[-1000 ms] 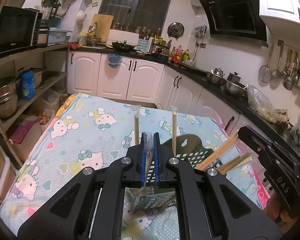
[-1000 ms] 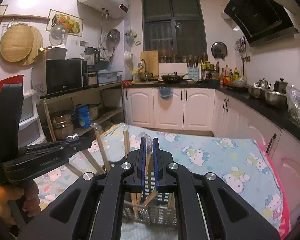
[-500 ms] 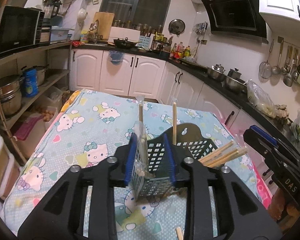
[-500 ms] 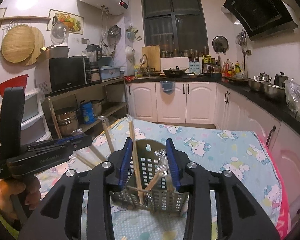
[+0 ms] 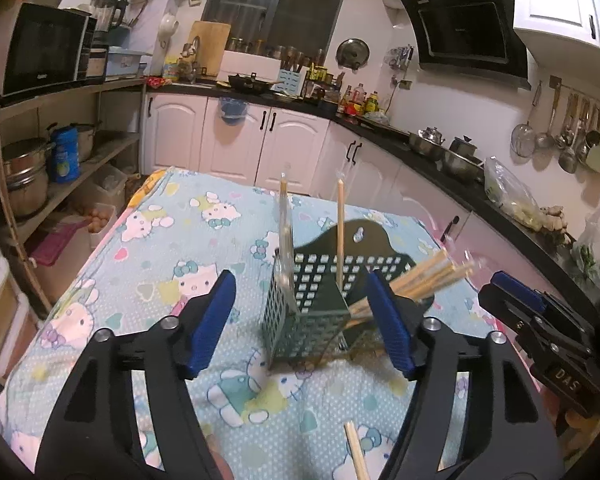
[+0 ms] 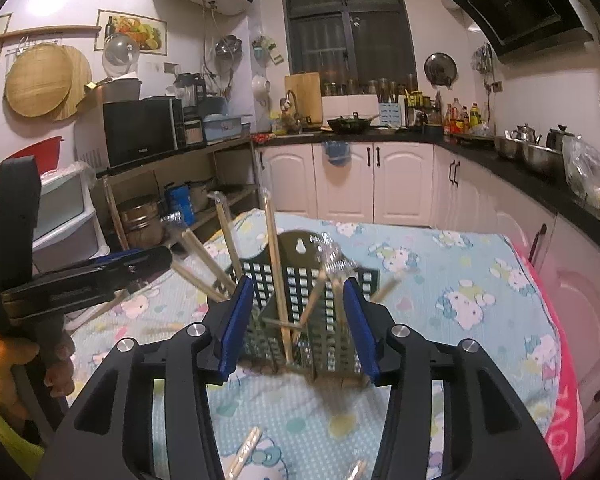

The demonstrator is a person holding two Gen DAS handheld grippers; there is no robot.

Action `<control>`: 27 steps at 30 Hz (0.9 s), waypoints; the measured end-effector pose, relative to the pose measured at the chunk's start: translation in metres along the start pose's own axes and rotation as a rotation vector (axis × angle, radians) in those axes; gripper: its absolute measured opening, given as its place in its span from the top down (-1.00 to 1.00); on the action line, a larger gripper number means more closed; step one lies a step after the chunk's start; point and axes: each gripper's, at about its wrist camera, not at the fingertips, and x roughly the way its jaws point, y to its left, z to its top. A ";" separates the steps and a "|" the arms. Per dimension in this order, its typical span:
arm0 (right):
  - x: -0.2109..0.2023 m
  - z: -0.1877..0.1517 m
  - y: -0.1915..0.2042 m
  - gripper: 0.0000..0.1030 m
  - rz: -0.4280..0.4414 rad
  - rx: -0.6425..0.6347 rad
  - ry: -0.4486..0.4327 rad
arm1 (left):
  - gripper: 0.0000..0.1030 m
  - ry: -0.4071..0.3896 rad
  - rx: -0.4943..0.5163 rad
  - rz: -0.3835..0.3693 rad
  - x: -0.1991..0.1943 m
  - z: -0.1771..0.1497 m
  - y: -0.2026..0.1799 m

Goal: Organize utensils
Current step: 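Withdraw both open tools from the caddy toward the last loose chopsticks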

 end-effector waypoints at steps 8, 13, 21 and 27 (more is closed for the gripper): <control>-0.010 -0.021 -0.004 -0.01 0.004 0.024 0.054 | -0.48 0.026 0.003 0.008 -0.011 -0.022 -0.004; -0.016 -0.035 -0.006 -0.05 0.006 0.028 0.088 | -0.57 0.050 0.006 0.012 -0.013 -0.035 -0.006; -0.020 -0.059 -0.012 -0.05 0.000 0.025 0.151 | -0.61 0.090 0.012 0.015 -0.012 -0.053 -0.010; -0.017 -0.075 -0.019 -0.05 -0.003 0.031 0.202 | -0.61 0.131 0.017 0.010 -0.006 -0.066 -0.015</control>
